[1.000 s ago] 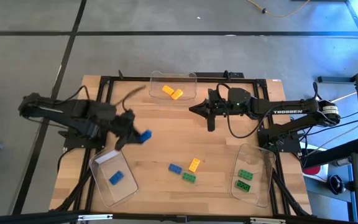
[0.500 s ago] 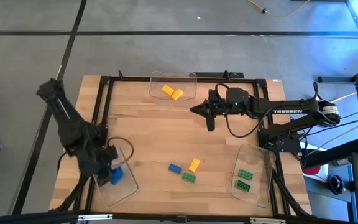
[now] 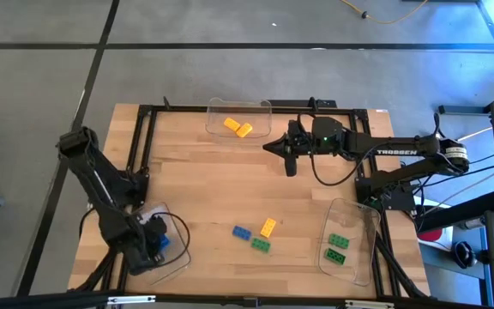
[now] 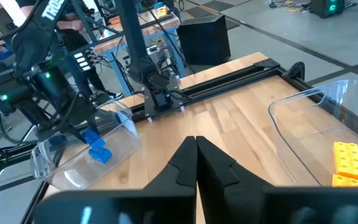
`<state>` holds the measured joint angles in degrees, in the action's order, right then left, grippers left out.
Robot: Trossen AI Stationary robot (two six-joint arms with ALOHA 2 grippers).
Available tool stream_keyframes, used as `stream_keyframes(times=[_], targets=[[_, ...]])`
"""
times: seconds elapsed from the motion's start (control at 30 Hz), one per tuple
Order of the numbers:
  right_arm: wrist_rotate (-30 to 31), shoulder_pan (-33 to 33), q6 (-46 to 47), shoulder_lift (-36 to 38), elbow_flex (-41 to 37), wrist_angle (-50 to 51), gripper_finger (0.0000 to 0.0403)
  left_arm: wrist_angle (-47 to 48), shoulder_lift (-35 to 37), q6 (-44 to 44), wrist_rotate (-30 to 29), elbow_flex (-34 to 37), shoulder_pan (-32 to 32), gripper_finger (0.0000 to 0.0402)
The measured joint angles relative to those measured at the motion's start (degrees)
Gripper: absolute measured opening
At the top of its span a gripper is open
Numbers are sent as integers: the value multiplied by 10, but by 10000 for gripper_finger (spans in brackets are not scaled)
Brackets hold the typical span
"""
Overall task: Sort & place blocks by color
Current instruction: Put the top blue game piece into the bottom left transparent bin, then put the yellow game piece into the top transparent bin
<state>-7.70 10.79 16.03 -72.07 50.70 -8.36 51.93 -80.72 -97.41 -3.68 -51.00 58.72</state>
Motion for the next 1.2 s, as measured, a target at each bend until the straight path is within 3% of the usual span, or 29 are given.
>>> stream_keyframes(times=[0.63,1.0,1.2], targets=[[0,0,3,0,0,1,0,71,-8,-60,-13,0,0,153],[0,0,4,0,0,1,0,77,20,-61,-9,0,0,267],[1,0,3,0,0,1,0,52,54,-18,-28,-3,-20,285]])
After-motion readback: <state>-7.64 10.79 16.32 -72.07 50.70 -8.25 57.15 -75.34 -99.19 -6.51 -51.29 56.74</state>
